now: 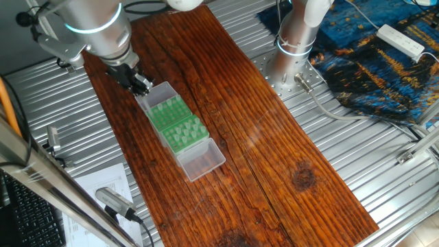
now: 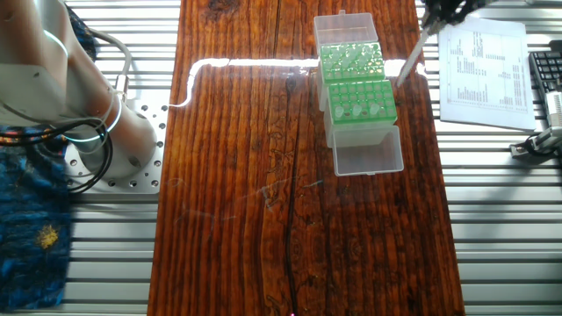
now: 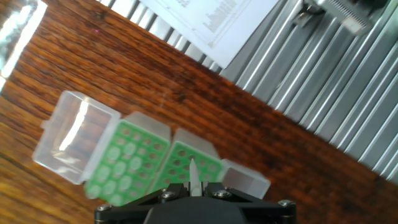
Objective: Transfer all large pipette tips from one holder to another
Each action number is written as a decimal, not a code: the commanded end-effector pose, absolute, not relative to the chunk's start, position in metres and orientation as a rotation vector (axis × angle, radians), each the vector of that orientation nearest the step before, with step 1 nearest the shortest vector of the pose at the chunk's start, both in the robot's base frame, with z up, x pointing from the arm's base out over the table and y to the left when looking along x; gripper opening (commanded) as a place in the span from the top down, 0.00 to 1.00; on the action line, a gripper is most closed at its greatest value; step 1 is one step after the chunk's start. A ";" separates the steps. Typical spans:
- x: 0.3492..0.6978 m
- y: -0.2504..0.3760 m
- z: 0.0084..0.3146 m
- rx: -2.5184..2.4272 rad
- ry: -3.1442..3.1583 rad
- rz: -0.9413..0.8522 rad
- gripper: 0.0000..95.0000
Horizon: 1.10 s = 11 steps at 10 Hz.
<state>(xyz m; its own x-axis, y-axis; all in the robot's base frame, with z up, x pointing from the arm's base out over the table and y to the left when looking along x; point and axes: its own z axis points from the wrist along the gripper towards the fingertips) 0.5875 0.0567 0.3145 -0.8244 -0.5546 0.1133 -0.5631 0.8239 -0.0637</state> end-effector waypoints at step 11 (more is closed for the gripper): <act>0.585 0.026 0.299 1.093 -2.873 0.151 1.00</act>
